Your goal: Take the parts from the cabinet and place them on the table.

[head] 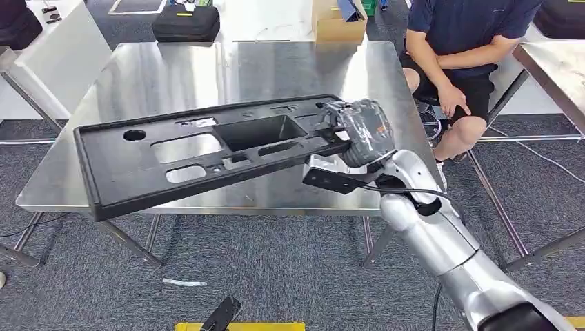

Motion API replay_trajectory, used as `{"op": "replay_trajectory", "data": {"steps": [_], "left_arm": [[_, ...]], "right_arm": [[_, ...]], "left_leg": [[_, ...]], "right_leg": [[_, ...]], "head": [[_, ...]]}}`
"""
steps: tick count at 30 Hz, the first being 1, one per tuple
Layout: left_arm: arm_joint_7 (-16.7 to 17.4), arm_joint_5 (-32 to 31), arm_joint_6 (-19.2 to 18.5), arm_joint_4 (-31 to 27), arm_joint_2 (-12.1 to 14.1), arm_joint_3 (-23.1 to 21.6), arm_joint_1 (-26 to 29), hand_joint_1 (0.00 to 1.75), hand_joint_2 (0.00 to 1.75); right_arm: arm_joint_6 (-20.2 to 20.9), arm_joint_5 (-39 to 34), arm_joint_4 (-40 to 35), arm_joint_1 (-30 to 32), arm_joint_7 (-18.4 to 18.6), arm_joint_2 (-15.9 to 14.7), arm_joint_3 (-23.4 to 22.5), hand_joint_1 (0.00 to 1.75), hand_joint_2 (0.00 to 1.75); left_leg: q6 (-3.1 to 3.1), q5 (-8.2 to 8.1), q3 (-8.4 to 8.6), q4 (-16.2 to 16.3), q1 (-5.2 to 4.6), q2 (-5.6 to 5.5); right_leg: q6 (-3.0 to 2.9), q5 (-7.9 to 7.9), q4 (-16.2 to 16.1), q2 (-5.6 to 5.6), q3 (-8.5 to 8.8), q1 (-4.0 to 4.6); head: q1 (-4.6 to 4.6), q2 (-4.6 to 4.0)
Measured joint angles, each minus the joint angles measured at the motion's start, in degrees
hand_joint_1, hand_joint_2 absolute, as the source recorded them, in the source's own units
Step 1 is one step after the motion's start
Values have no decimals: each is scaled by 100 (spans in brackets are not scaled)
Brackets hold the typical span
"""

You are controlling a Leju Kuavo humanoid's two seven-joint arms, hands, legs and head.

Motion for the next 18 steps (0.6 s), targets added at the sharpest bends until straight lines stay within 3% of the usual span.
{"op": "replay_trajectory", "data": {"steps": [7, 13, 18], "left_arm": [[46, -92, -90, 0, -37, -39, -53, 0, 175], [85, -107, -120, 0, -72, -50, -89, 0, 175], [196, -203, -194, -2, -153, -100, -142, 0, 175]], "right_arm": [[397, 447, 517, -537, 347, 349, 611, 175, 175], [459, 636, 928, -780, 481, 638, 954, 175, 175], [522, 1090, 1479, -1060, 806, 911, 1252, 175, 175]], "left_leg": [[0, 1, -1, 0, 1, 5], [0, 1, -4, 0, 0, -1], [0, 1, -3, 1, -2, 0]], "right_leg": [[0, 0, 2, 4, 0, 2], [0, 0, 1, 0, 0, 2], [0, 0, 1, 1, 0, 1]], "head": [[2, 0], [2, 0], [2, 0]]}}
